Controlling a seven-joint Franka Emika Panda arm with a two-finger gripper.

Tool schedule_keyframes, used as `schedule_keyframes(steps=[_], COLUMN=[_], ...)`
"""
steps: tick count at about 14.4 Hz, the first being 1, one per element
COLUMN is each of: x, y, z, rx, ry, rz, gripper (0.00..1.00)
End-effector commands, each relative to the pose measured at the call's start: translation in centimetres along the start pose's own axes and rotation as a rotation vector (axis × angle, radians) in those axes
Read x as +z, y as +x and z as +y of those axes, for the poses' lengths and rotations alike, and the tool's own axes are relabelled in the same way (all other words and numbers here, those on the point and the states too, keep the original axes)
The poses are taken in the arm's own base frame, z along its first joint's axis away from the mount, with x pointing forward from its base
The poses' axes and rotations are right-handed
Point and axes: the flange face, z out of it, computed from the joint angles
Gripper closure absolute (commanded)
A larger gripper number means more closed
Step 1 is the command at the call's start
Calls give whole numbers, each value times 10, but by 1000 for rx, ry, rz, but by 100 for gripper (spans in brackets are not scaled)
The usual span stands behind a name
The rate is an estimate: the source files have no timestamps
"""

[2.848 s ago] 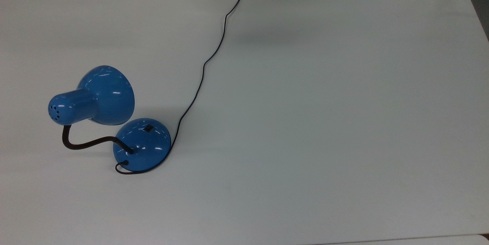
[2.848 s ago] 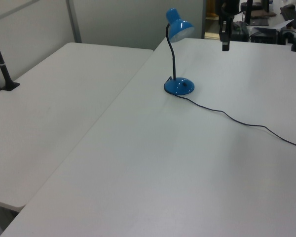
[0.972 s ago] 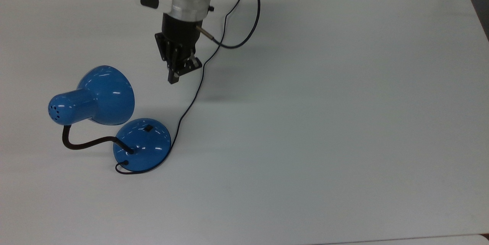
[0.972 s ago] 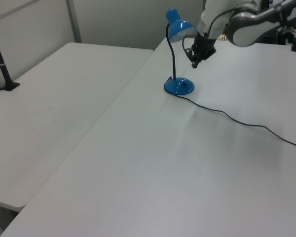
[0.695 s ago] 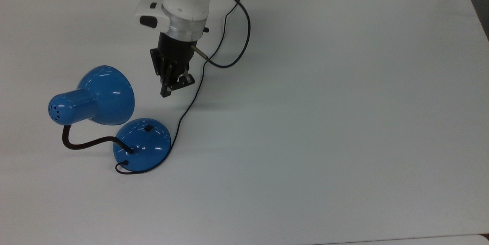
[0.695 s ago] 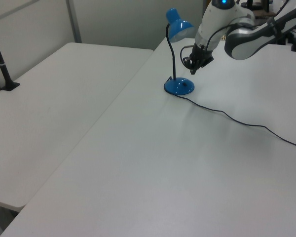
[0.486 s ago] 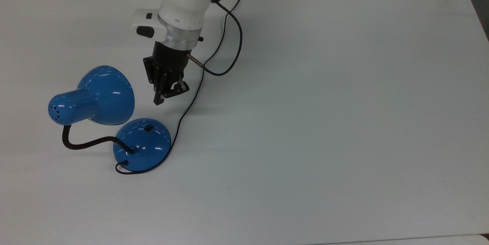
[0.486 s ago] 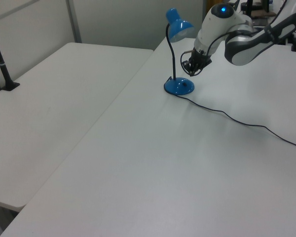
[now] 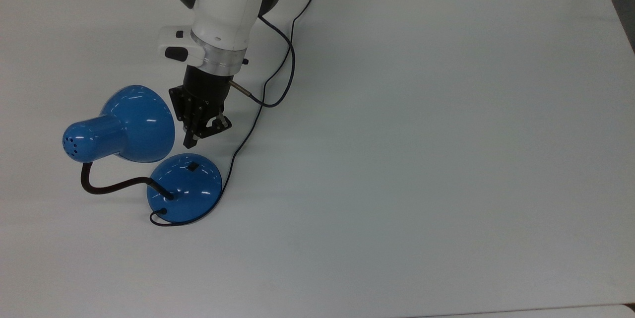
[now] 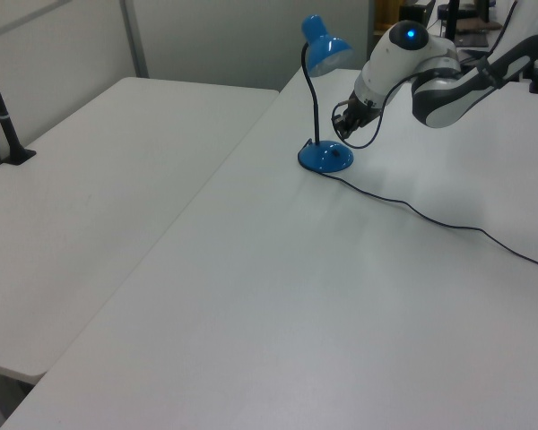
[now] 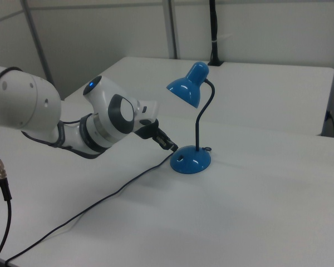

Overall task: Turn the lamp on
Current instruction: 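Move the gripper down toward the switch on the blue lamp base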

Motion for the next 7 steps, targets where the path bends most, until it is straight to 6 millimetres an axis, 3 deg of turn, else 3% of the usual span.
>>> schedule_keyframes(steps=[1, 7], x=[16, 34], y=[7, 3], z=[2, -4], rx=[-19, -60], ry=[38, 38], rz=[35, 38], gripper=[100, 100])
